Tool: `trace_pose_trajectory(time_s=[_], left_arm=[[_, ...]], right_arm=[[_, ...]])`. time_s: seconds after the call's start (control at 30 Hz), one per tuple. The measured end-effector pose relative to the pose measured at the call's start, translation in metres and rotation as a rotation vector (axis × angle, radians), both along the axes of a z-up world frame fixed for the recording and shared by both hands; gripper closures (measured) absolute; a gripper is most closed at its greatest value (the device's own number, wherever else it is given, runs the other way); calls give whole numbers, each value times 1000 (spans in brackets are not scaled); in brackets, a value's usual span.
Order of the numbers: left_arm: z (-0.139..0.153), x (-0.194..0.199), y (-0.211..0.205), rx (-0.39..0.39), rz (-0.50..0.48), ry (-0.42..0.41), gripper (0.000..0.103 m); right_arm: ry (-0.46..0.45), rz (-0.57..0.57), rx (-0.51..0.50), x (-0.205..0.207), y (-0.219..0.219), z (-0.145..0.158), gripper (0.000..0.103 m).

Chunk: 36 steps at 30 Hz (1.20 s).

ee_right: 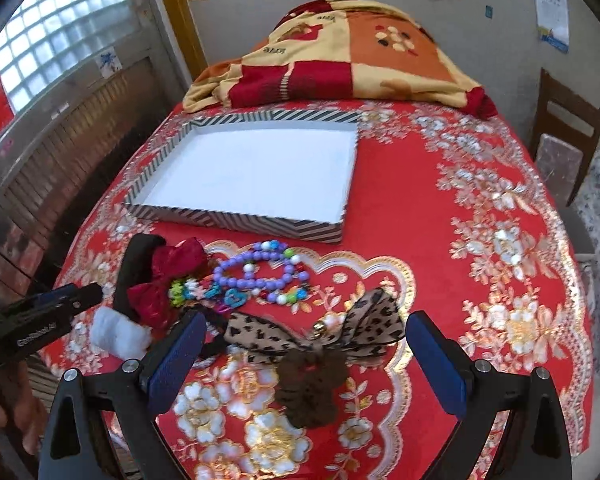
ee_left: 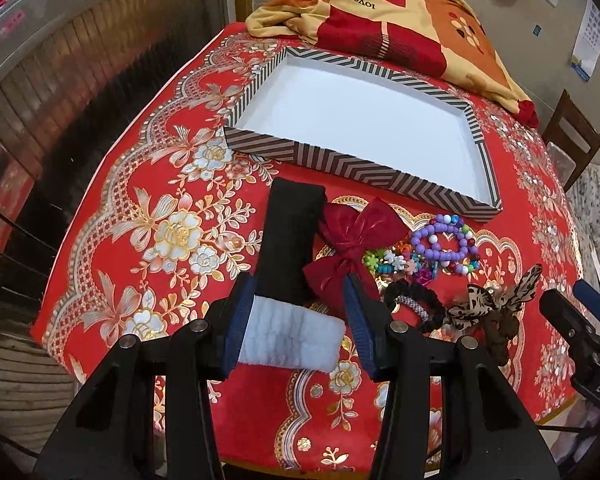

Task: Organize jewelry
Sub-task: 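Close the left gripper on the white fluffy scrunchie and lift it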

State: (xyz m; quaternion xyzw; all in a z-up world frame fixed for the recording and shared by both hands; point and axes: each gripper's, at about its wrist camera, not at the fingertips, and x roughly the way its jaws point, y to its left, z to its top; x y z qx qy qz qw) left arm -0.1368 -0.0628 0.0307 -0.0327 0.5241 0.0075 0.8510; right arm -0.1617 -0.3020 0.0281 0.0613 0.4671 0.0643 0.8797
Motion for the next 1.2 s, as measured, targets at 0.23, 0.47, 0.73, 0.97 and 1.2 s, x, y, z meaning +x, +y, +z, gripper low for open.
trace_pose_trajectory(time_s=[0.23,0.47,0.73,0.97,1.2], left_arm=[[0,-1,-1,3,-8,-7,57],[-1,-1,-5,-1,-11,-1,57],[-2,-2,-6,-1,-12,1,57],[-4,-2,-5,-3,-13,9,57],[-4,-2,-5,-2,-12,9,57]], right_arm=[[9,-6,-25,-2,2,2,4],[34,17,-53,-3,7,2,4],[20,38,-73,-5,15,3,4],[20,53,-91,-5,17,2,4],[46,87,-79,-5,22,-2,4]])
